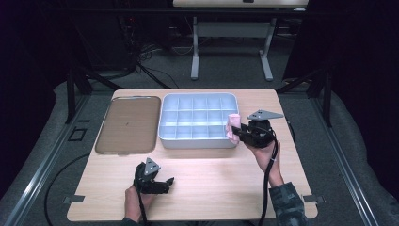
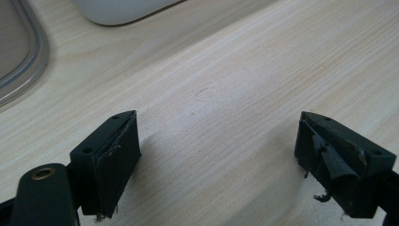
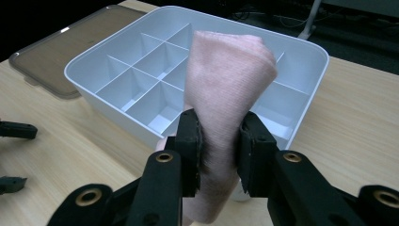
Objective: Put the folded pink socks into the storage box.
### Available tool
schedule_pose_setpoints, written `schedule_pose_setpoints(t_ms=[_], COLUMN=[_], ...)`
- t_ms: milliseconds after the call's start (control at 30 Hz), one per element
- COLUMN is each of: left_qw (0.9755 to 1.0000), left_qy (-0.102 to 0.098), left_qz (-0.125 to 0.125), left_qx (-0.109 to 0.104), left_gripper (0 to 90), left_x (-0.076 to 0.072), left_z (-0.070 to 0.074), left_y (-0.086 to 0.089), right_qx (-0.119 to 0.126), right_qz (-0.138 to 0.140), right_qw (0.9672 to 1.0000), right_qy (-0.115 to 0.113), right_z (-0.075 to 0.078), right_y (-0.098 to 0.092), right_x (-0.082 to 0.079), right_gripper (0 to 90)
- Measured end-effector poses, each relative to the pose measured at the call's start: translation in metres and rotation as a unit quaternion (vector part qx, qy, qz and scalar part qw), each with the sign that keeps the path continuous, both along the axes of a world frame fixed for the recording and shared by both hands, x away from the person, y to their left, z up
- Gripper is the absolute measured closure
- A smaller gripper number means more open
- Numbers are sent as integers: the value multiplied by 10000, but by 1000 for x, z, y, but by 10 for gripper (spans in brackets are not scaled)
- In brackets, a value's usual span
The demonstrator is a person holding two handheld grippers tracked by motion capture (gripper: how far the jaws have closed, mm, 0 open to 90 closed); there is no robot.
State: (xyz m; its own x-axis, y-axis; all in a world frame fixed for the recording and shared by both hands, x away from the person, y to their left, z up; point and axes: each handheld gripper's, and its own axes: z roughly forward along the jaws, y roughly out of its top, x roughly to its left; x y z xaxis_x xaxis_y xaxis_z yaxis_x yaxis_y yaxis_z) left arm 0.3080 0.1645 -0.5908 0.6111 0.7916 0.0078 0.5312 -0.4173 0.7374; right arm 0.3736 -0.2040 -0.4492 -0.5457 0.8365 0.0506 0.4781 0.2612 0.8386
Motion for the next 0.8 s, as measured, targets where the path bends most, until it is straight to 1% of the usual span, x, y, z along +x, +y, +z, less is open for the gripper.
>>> schedule_pose_setpoints(t_ms=[200,400,500,633,800], left_qw=[10000,9998,9998,9998,9998], left_qy=[31,70,72,79,68], left_qz=[-86,-152,-153,-155,-157], left_qx=[28,55,56,51,62], left_gripper=[97,56,56,56,58], left_x=[0,1,1,1,1], left_z=[-1,-1,-1,-1,-1], left_y=[-1,-2,-2,-2,-2], right_qx=[-157,-170,-184,-325,-373], right_qz=[-90,-120,-173,-230,-308], right_qw=[9998,9998,9997,9992,9986], right_qy=[2,49,47,72,203], right_z=[-3,-7,-10,-16,-28], right_y=[3,3,5,8,10], right_x=[13,24,30,39,53], right_gripper=[722,721,721,722,721])
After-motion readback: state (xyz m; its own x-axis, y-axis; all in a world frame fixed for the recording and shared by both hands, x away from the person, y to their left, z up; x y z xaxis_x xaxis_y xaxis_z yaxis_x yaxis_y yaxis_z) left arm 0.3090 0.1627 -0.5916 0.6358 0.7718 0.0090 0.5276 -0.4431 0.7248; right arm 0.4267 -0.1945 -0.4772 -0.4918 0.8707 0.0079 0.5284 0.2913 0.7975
